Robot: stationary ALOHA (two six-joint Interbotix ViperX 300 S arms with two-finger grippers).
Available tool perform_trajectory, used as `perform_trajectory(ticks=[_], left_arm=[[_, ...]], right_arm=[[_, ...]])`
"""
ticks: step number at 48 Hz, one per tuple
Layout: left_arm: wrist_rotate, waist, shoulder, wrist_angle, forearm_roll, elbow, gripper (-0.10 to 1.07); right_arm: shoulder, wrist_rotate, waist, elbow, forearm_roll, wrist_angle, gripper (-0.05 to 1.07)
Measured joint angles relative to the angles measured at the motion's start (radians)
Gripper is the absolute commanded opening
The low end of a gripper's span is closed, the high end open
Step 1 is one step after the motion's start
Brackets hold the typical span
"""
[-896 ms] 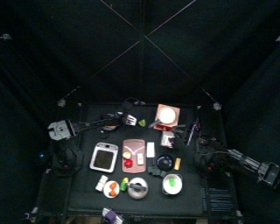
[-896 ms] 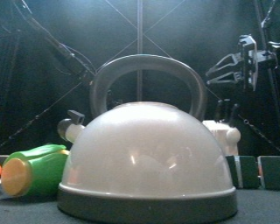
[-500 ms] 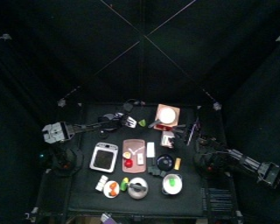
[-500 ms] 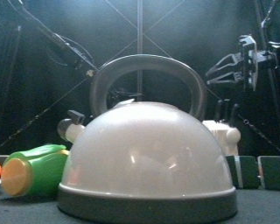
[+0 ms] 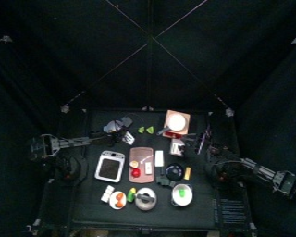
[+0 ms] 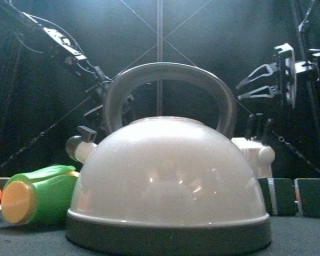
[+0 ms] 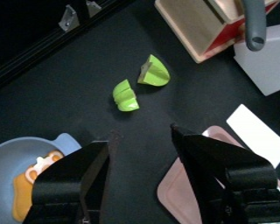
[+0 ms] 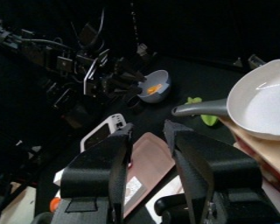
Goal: Grab rice
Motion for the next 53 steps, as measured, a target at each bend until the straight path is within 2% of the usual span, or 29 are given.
perform_trajectory(ticks=[8, 17, 30, 39, 46, 53], left_arm=[[0.002, 0.002, -0.106, -0.103, 0.043, 0.126, 0.88], [-0.002, 0.009, -0.230, -0.216, 0.126, 0.244, 0.88], [0.000, 0.014, -0.377, -0.282, 0.250, 0.341, 0.88], [0.000, 0.017, -0.485, -0.319, 0.285, 0.411, 0.88], [0.003, 0.017, -0.568, -0.377, 0.304, 0.482, 0.88], [0.000, 0.017, -0.638, -0.399, 0.310, 0.509, 0.88]], right_arm=[[0.005, 0.003, 0.066, -0.009, 0.063, 0.000, 0.74], [0.040, 0.003, 0.161, -0.075, 0.118, 0.037, 0.74], [0.190, 0.003, 0.330, -0.264, 0.156, 0.293, 0.74], [0.229, 0.003, 0.431, -0.362, 0.207, 0.460, 0.74], [0.258, 0.003, 0.479, -0.407, 0.267, 0.509, 0.74], [0.311, 0.005, 0.508, -0.437, 0.305, 0.515, 0.73]])
